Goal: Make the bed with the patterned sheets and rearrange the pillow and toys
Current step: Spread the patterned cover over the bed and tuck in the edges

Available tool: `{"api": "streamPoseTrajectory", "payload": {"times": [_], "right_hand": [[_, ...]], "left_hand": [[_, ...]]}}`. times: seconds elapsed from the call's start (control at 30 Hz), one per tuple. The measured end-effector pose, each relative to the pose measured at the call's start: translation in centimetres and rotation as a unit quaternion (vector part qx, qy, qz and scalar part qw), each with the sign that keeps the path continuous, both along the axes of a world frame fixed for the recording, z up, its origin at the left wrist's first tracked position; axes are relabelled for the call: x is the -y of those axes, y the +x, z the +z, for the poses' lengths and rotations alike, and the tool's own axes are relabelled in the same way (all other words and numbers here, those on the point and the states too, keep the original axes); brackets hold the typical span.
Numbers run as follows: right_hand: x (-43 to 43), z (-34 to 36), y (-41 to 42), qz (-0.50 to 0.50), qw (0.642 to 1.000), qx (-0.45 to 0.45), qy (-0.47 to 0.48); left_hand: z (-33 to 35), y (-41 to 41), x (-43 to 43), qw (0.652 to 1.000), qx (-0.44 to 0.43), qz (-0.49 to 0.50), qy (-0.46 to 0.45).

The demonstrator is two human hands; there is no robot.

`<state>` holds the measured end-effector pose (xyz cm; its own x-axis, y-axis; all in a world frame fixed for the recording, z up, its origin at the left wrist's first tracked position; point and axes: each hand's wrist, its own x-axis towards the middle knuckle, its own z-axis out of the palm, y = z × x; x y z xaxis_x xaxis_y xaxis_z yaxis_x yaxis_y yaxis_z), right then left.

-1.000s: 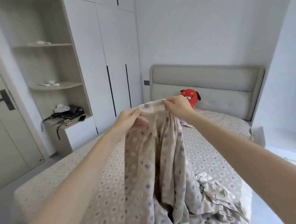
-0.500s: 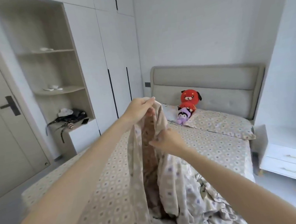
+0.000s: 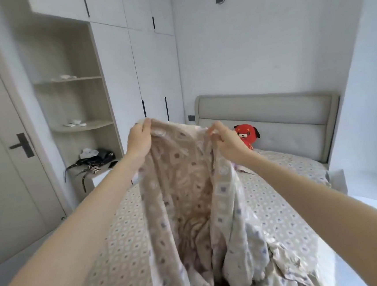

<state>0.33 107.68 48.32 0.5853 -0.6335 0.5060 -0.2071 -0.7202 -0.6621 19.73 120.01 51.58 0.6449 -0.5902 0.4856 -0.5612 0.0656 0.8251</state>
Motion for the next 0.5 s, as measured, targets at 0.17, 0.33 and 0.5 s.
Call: {"api": "streamPoseTrajectory", "payload": {"times": [0.17,0.33,0.5], "right_hand": [[1.8,3.2,-0.3,-0.061,0.997,0.016,-0.046],[2.7,0.3,1.1,-0.192,0.956,-0.182,-0.128],[0.9,-2.3,2.9,-0.135,0.98,-0.061,-0.131]], "left_hand": [[2.2,-0.1,0.4,0.967,-0.221,-0.055,-0.115],[1.9,-1.7,1.6,0.97,-0.218,-0.073,-0.078],[1.7,-1.3,2.0,0.942,-0.291,-0.144,-0.083]]}}
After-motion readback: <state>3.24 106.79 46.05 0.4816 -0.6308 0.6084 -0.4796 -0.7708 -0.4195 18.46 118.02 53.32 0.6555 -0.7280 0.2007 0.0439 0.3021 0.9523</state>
